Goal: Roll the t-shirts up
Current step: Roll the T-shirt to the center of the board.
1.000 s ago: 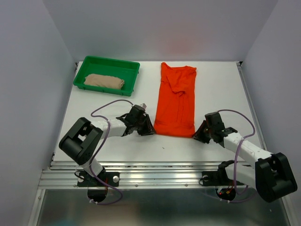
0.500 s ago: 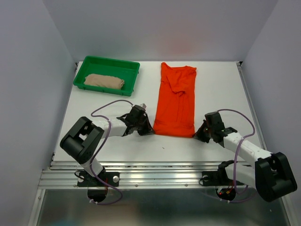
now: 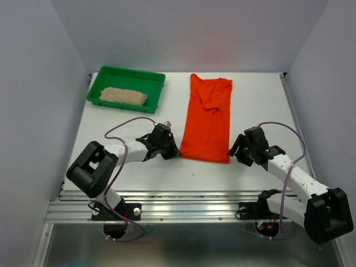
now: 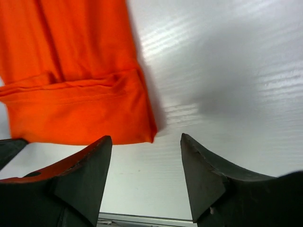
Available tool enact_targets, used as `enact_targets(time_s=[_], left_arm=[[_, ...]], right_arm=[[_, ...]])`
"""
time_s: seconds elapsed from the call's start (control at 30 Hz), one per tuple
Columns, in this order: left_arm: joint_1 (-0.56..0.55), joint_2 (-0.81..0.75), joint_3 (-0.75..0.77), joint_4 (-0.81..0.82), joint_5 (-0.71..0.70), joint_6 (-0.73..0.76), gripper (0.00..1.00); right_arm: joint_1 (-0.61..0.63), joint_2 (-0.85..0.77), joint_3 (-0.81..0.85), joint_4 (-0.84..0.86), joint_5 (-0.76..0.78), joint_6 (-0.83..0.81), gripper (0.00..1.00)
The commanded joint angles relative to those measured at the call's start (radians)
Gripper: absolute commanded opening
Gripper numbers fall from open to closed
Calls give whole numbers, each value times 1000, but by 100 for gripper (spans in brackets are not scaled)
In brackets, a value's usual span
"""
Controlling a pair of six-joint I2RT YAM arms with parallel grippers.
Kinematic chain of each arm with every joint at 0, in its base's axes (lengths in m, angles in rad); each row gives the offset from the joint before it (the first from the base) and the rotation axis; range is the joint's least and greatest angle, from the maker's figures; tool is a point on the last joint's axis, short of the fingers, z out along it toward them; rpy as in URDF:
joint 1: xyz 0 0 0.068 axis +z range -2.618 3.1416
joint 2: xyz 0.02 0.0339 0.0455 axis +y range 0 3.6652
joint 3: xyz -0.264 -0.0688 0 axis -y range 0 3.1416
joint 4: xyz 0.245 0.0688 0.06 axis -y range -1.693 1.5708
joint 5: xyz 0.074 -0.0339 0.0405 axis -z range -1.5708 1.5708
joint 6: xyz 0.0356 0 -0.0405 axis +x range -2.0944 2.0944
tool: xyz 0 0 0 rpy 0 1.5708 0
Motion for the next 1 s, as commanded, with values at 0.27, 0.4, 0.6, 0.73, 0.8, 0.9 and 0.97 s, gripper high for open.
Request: enact_targets(time_s=[0.27,0.4,0.6,0.73,0.8,0.9,0.97], left_arm=[[-7,-18,-8,-4,-16,-12,0],[-7,-15,-10,-4,-18,-13,0],[-7,-10,8,-10,-18,-15,0],[-7,-4,21,-19,-18,-7,0],[-7,-5,21,-21,-19,-6,0],[-7,-5,19,-21,-18,-7,0],[-7,-2,18,-19,-18,-6,0]], right_arm=[[224,240,395,85,-35,-116,1],[317,451,516,163,-121,-123,1],[317,621,582,295,-224,-101,1],[317,708,628,315,-253,-84,1],[317,733,641,322,-265,-83,1],[317,738,647,329,-279,-81,1],[317,738,645,332,-279,-81,1]])
